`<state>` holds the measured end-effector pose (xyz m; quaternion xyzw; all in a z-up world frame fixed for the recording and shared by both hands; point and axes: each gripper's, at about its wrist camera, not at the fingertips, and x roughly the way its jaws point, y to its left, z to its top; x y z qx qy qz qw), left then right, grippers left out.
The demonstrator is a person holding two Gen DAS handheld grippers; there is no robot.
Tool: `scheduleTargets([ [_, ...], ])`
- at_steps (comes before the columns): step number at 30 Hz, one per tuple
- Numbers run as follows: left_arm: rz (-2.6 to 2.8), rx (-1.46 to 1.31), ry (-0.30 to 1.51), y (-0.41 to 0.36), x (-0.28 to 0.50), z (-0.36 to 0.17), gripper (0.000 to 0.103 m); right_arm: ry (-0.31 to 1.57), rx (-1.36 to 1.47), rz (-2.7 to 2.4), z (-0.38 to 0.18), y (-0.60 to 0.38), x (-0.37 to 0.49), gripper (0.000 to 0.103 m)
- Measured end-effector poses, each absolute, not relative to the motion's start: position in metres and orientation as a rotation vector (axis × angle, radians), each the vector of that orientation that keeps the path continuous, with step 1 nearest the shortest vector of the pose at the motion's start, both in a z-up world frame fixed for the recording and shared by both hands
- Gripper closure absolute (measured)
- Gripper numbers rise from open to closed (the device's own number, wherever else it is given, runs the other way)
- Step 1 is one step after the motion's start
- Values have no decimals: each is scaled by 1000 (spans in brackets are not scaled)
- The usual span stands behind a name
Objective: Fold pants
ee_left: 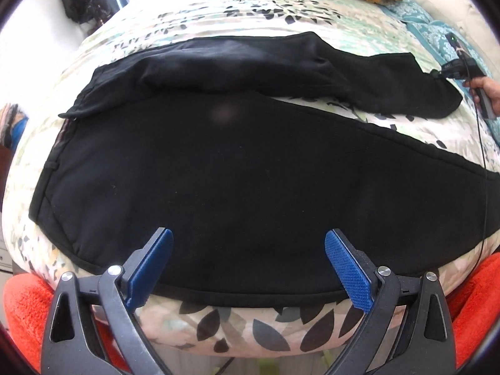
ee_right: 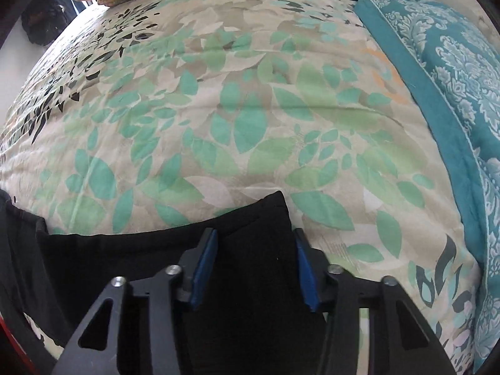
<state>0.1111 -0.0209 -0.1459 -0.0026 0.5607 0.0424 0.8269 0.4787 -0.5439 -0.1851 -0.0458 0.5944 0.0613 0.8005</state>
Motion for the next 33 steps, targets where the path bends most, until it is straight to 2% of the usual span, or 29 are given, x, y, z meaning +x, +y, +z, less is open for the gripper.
scheduleTargets([
  [3,98,-18,1188,-20,112,-149,4,1160,-169,-45,-168,-567,475,96],
  [5,98,-27,1201,-21,114,-153,4,1148,-90,-134,-175,-585,474,96],
  [7,113,-18,1211,-20,114,-152,4,1171,-66,-179,-192,-587,471,89],
  [9,152,-12,1212,-13,114,-151,4,1140,-96,-222,-197,-581,462,64],
  [10,170,-22,1209,-7,113,-151,4,1118,-98,-235,-194,-580,457,38],
  [11,190,-37,1203,2,112,-150,4,1085,-88,-239,-186,-579,448,17],
  [12,213,-53,1194,14,112,-151,4,1041,-77,-241,-177,-576,439,12],
  [19,389,-315,1061,182,102,-135,4,874,-16,-118,-103,-527,317,11],
  [23,265,-567,1055,269,82,-152,4,836,126,51,-74,-477,211,4],
  [25,207,-597,1089,281,75,-167,4,837,193,119,-69,-445,159,3],
  [28,104,-444,1101,265,64,-171,4,849,245,186,-68,-396,94,3],
  [33,108,-413,1092,262,53,-171,4,880,266,281,-73,-331,30,3],
])
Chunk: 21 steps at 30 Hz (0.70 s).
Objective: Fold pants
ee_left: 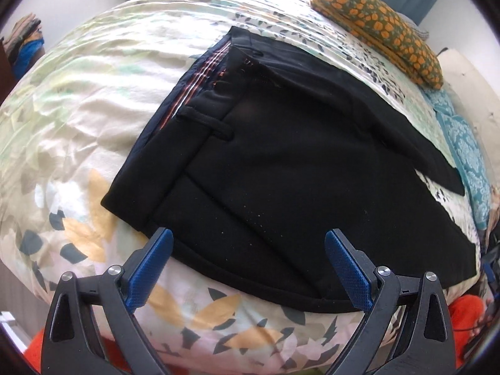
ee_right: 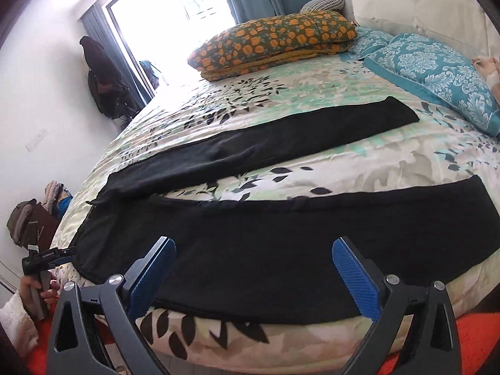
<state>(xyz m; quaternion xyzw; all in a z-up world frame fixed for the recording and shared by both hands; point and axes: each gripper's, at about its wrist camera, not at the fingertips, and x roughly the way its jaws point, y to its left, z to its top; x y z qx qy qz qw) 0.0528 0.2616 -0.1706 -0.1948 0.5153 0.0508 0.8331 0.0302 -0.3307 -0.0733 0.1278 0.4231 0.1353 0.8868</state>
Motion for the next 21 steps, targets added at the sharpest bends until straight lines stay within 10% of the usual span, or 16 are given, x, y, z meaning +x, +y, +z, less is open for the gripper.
scheduleTargets([
  [21,277,-559,1062,283,61,-177,4,875,112,440,-70,-273,-17,3],
])
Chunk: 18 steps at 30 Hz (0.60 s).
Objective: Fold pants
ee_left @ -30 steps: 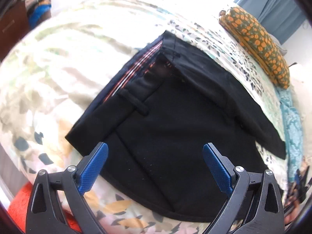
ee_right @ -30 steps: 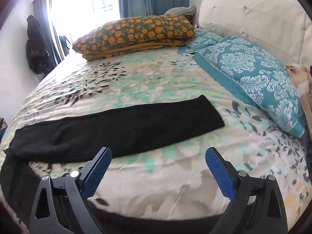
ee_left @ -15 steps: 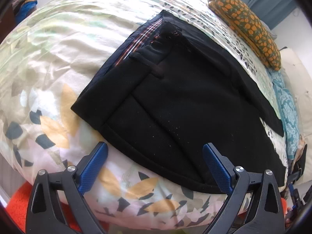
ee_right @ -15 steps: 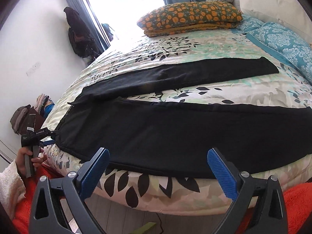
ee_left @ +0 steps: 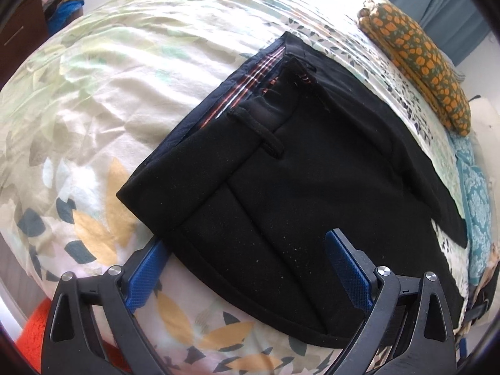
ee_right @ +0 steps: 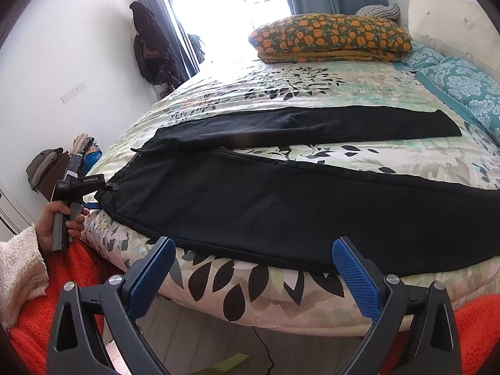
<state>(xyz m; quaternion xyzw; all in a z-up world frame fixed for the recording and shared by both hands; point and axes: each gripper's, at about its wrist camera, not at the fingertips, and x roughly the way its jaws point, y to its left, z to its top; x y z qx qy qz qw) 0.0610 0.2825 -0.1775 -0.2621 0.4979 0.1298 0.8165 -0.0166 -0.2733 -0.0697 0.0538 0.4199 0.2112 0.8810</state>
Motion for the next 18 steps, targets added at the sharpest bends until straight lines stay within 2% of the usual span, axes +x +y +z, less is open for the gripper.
scheduleTargets([
  [2,328,-543,1003,287,59,-178,4,883,106,443,-73,-274,-19,3],
  [5,367,-492,1084,291,70,-195,4,906,118,434,-79,-276,-16,3],
  [13,425,-574,1030,305,80,-202,1,933,96,447,-85,-266,-12,3],
  [18,478,-507,1073,297,89,-199,0,940,73,463,-87,-257,-14,3],
])
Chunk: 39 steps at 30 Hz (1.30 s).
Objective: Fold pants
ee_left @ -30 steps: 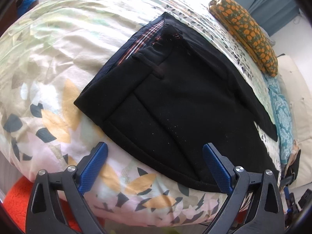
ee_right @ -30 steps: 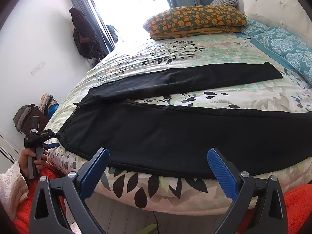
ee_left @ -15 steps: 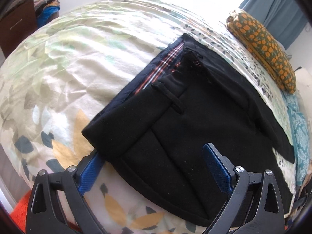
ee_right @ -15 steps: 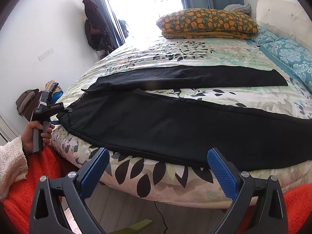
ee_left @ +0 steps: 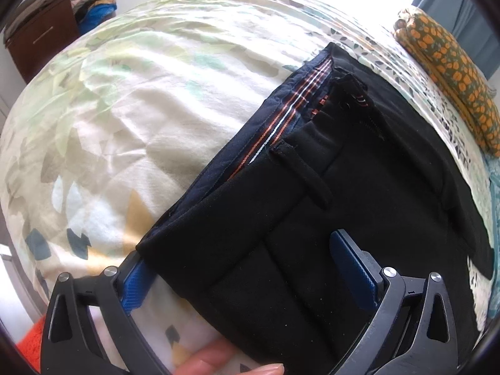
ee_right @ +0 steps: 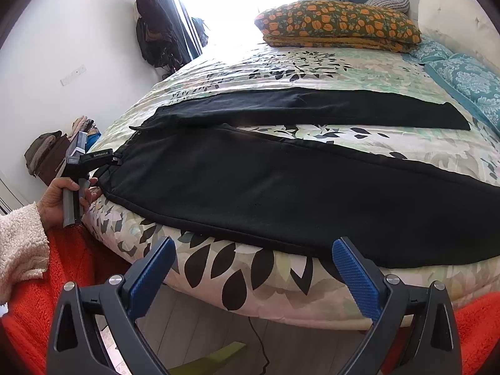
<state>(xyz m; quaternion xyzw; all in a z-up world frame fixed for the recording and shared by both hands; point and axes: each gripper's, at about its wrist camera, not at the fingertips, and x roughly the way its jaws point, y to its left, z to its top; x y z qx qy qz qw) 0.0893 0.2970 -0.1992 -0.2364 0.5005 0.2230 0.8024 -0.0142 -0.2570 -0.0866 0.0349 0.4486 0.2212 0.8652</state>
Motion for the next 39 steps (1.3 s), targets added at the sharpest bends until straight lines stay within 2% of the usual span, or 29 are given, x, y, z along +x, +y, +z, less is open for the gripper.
scheduleTargets([
  [9,482,-544,1002,299,82,-203,0,961,65,472,-91,-254,-16,3],
  [17,457,-565,1047,303,58,-195,2,968,92,463,-94,-260,-12,3],
  [22,443,-729,919,318,19,-175,2,974,87,469,-96,-259,-13,3],
  [26,530,-671,770,336,29,-155,1,989,81,474,-101,-254,-12,3],
  [30,331,-837,861,356,68,-193,1,995,46,486,-102,-245,-13,3],
  [39,339,-647,973,333,92,-205,1,996,13,482,-104,-238,-12,3],
])
